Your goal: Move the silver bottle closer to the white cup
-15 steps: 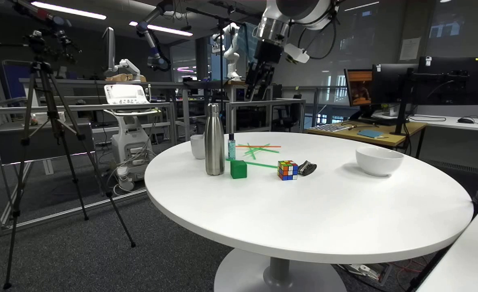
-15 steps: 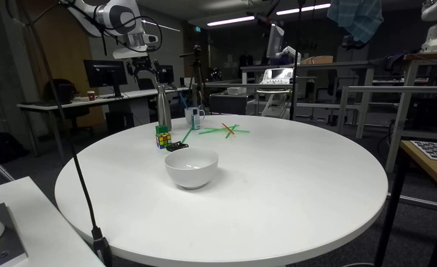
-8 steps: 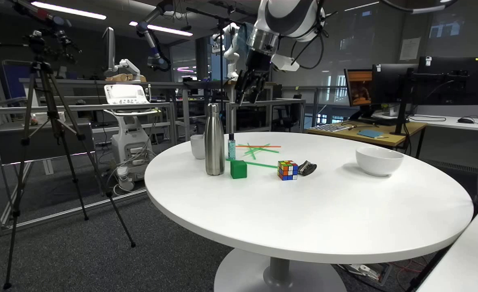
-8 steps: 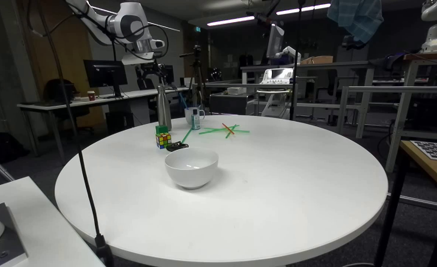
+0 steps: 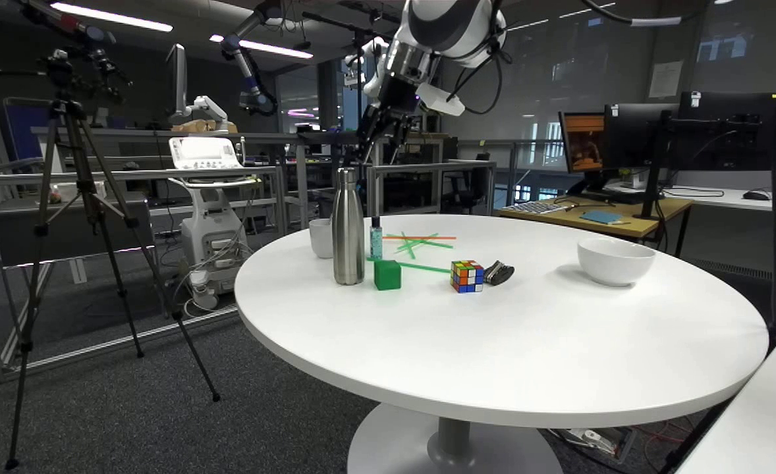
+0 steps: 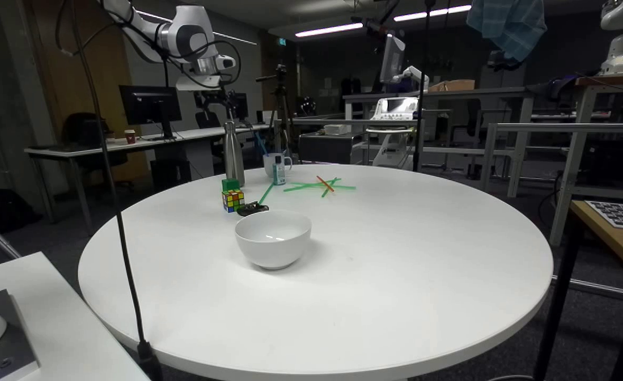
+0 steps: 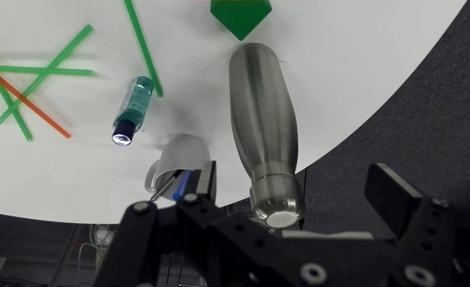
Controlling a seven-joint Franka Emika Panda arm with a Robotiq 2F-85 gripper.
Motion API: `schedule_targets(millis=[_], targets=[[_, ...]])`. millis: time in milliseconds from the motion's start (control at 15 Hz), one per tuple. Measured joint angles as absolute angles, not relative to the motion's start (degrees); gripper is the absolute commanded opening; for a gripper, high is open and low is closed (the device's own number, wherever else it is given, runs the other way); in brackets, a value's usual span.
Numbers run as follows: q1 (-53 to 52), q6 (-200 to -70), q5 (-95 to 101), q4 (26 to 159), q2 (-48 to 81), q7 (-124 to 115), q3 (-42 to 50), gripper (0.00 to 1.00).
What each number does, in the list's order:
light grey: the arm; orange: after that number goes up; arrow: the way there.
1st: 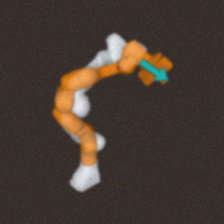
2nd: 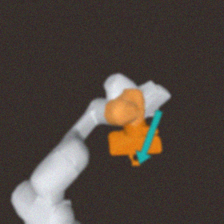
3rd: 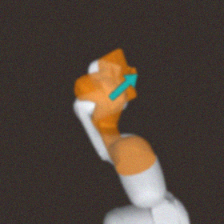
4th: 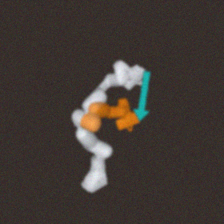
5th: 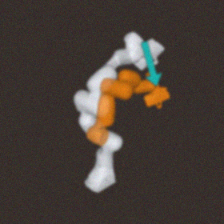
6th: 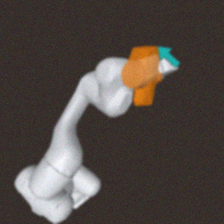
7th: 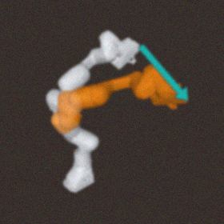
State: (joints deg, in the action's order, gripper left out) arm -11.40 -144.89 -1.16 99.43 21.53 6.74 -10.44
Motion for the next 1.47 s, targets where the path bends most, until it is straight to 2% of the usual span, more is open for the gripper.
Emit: schedule_targets(millis=[1267,1467], targets=[[-11.4,-144.9,-0.9,99.3,21.9,6.7,-10.5,1.00],[-11.4,-148.0,-0.5,99.3,22.7,6.7,-10.4,1.00]])
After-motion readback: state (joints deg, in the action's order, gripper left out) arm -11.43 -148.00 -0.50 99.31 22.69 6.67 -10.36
